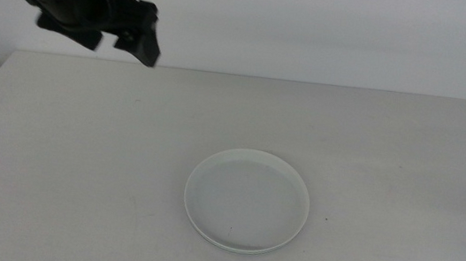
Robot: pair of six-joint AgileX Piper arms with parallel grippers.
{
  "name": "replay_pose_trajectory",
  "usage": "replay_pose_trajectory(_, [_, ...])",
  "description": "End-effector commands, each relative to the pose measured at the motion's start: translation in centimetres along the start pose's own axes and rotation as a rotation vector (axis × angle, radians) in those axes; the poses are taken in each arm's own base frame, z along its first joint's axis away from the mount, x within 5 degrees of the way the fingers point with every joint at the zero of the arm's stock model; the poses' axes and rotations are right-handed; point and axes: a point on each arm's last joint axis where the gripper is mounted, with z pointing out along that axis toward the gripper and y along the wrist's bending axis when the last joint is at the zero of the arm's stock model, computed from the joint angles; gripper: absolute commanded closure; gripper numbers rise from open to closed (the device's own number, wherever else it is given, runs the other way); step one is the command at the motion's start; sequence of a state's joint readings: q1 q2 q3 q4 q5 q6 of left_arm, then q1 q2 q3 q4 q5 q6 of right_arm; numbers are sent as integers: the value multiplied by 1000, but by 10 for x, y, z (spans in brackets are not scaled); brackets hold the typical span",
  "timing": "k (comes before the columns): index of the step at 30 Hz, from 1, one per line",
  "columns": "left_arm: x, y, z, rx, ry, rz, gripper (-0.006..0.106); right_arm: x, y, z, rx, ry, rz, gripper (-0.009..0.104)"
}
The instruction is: Stack the three bowls on top of each other.
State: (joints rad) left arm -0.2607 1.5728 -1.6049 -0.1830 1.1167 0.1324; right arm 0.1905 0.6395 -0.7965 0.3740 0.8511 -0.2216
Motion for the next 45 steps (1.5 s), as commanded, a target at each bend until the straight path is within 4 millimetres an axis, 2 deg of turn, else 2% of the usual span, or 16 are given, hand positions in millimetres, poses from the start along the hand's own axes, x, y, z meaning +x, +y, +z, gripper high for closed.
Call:
replay_pose_trajectory(1, [-4, -2, -39, -41, -124, -29, -5, -12, 0, -5, 9, -84, -2, 42])
replay_pose_trajectory(7, [13, -3, -74, -108, -172, -45, -5, -12, -1, -5, 28, -92, -3, 42])
replay_pose_trajectory(12, [28, -6, -90, -112, -224, -40, -5, -23, -5, -1, 48, -133, 157, 43])
replay_pose_trajectory(16, [31, -7, -98, -120, -241, -36, -5, -43, -9, 12, 55, -93, 182, 46])
replay_pose_trajectory(21, [34, -1, -102, -197, -228, -6, -5, -80, -15, 28, 88, -70, 141, 46])
replay_pose_trajectory(24, [37, 10, -108, -249, -228, -32, -5, -97, -17, 27, 111, -78, 114, 46])
replay_pose_trajectory(27, [45, 19, -122, -265, -267, -76, -5, -101, -25, 17, 162, -101, 89, 46])
replay_pose_trajectory(31, [67, 25, -143, -297, -348, -87, -5, -90, -37, -3, 248, -76, 80, 46])
replay_pose_trajectory(34, [86, 19, -147, -284, -421, -84, -5, -74, -37, -12, 263, -123, 102, 46])
replay_pose_trajectory(38, [116, 9, -135, -220, -495, -79, -5, -47, -31, -14, 249, -182, 97, 46])
replay_pose_trajectory(41, [144, 5, -125, -216, -576, -74, -5, -18, -30, -12, 264, -192, 61, 46])
replay_pose_trajectory(45, [185, 5, -101, -240, -669, -83, -5, 21, -29, -9, 292, -253, 24, 46])
